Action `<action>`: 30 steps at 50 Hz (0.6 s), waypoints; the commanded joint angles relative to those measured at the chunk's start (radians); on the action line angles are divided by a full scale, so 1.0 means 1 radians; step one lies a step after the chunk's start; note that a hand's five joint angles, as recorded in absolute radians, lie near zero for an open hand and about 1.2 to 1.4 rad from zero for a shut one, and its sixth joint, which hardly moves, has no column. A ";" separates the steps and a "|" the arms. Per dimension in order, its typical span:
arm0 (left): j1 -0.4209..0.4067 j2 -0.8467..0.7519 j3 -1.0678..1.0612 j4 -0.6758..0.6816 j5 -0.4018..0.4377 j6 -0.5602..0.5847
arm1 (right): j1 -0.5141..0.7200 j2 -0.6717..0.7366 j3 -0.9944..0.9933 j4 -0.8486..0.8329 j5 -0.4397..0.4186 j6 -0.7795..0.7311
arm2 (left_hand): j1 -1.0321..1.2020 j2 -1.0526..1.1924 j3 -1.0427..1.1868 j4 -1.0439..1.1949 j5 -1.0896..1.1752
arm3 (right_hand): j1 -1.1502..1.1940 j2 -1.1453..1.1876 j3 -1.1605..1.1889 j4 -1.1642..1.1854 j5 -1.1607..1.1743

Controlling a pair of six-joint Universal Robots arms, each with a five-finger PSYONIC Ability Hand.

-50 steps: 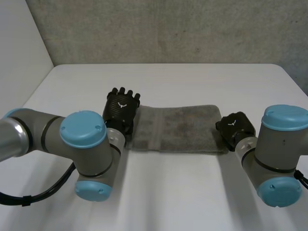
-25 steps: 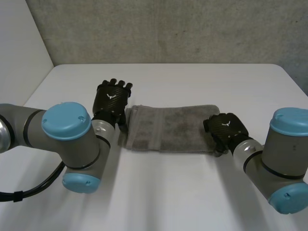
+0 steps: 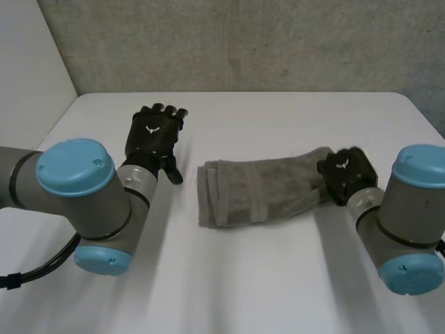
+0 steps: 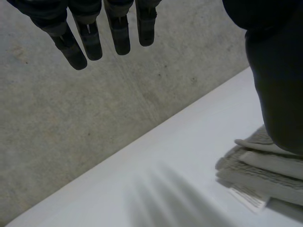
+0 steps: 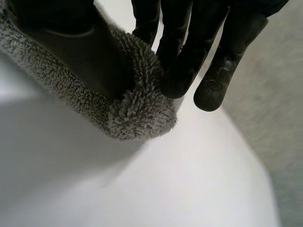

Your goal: Fold the towel.

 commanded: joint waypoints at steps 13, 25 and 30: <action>0.116 0.158 -0.067 0.002 0.002 -0.025 | 0.490 0.267 -0.323 0.015 -0.169 -0.614 | -0.088 -0.077 -0.063 -0.083 -0.219 | 0.113 0.137 0.064 0.057 0.076; 0.102 0.153 -0.041 0.008 0.030 -0.035 | 0.444 0.127 -0.236 -0.094 -0.107 -0.305 | -0.088 -0.077 -0.063 -0.083 -0.219 | -0.952 -0.928 -1.001 -1.008 -0.989; 0.069 0.141 0.013 0.011 0.044 -0.099 | 0.380 -0.040 -0.155 -0.093 -0.104 0.066 | -0.076 -0.065 -0.051 -0.071 -0.208 | -1.105 -1.080 -1.154 -1.160 -1.141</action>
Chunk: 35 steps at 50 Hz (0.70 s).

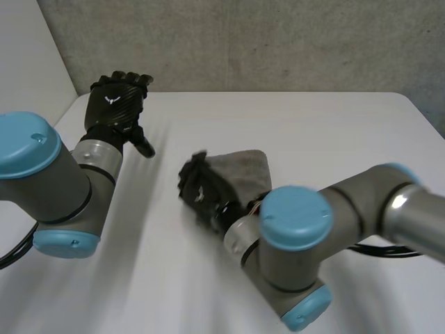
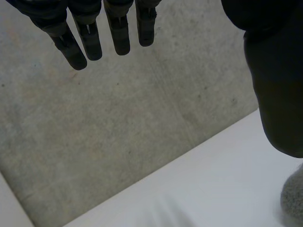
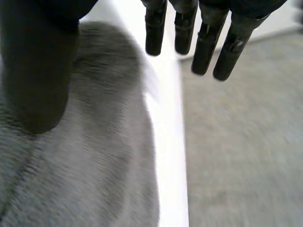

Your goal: Fold the towel.

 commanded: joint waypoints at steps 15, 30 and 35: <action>-0.143 -0.180 0.195 -0.124 0.015 -0.258 | -0.287 -0.206 0.043 0.222 0.023 0.766 | -0.052 -0.041 -0.027 -0.047 -0.180 | -0.158 -0.141 -0.150 -0.145 -0.111; -0.211 -0.453 0.267 -0.157 -0.006 -0.046 | -0.318 0.099 -0.153 0.324 -0.114 0.969 | -0.064 -0.053 -0.039 -0.059 -0.192 | -0.158 -0.141 -0.150 -0.145 -0.111; -0.209 -0.453 0.254 -0.156 -0.032 0.018 | -0.318 0.133 -0.187 0.353 -0.115 0.964 | -0.076 -0.065 -0.051 -0.071 -0.204 | -0.158 -0.141 -0.150 -0.145 -0.111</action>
